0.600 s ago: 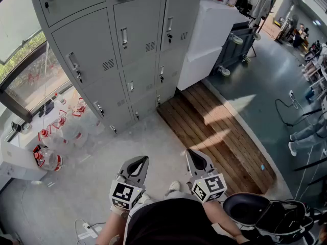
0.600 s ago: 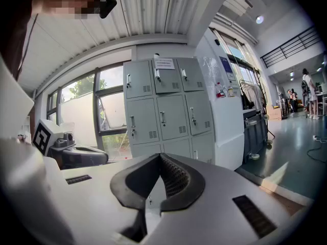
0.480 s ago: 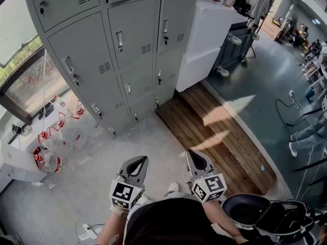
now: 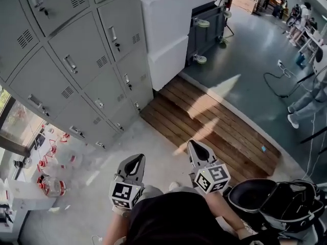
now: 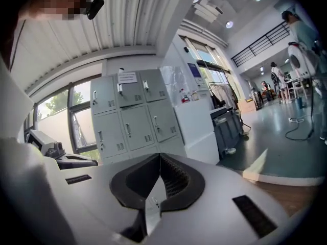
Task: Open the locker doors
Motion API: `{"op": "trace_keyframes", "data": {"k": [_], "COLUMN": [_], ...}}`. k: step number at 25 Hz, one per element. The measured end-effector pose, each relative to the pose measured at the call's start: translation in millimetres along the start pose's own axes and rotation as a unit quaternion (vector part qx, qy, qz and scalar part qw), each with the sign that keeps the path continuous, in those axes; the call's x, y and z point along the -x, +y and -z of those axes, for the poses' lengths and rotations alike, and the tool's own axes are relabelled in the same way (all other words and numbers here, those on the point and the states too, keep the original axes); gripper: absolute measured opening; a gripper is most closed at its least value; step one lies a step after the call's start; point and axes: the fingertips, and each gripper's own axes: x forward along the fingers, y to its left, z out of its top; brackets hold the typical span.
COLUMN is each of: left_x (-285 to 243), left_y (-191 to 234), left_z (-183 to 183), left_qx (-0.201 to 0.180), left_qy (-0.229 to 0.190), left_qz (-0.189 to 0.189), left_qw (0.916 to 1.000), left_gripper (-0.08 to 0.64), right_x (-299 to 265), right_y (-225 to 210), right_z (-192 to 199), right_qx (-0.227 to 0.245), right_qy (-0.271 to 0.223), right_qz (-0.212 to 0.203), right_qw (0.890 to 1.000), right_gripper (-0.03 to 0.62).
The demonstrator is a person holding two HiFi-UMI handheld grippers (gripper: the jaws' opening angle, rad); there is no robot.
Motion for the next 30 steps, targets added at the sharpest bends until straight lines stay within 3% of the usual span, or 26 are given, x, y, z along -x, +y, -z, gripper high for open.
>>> {"op": "trace_keyframes", "data": {"k": [7,15,24,27,30], "left_x": [-61.4,-137.8,-228.5,-251.4,-265.8], "left_y": [-19.0,27.4,131.7,168.9,208.5], "left_z": [-7.5,-3.1,-18.9,-27.2,-27.1], "left_qx": [-0.015,-0.002,0.011,-0.003,-0.003], "left_qy": [0.026,0.033,0.045,0.043,0.046], "left_qz": [0.035,0.06,0.089,0.098,0.089], "left_qw": [0.9989,0.9976,0.995,0.9942,0.995], "left_gripper": [0.018,0.018,0.018,0.018,0.018], "right_x": [6.1,-52.0,-184.2,-230.0,-273.8], "right_y": [-67.0,-106.2,-121.8,-118.9,-113.8], "right_z": [1.8,2.8,-28.1,-35.1,-35.8], "right_qx": [-0.036,-0.036,-0.024,-0.021,-0.017], "right_qy": [-0.003,0.012,0.031,0.038,0.048], "right_qz": [0.048,0.078,0.089,0.083,0.071], "right_qw": [0.998,0.996,0.995,0.996,0.996], "right_gripper": [0.028,0.028,0.028,0.028,0.029]}}
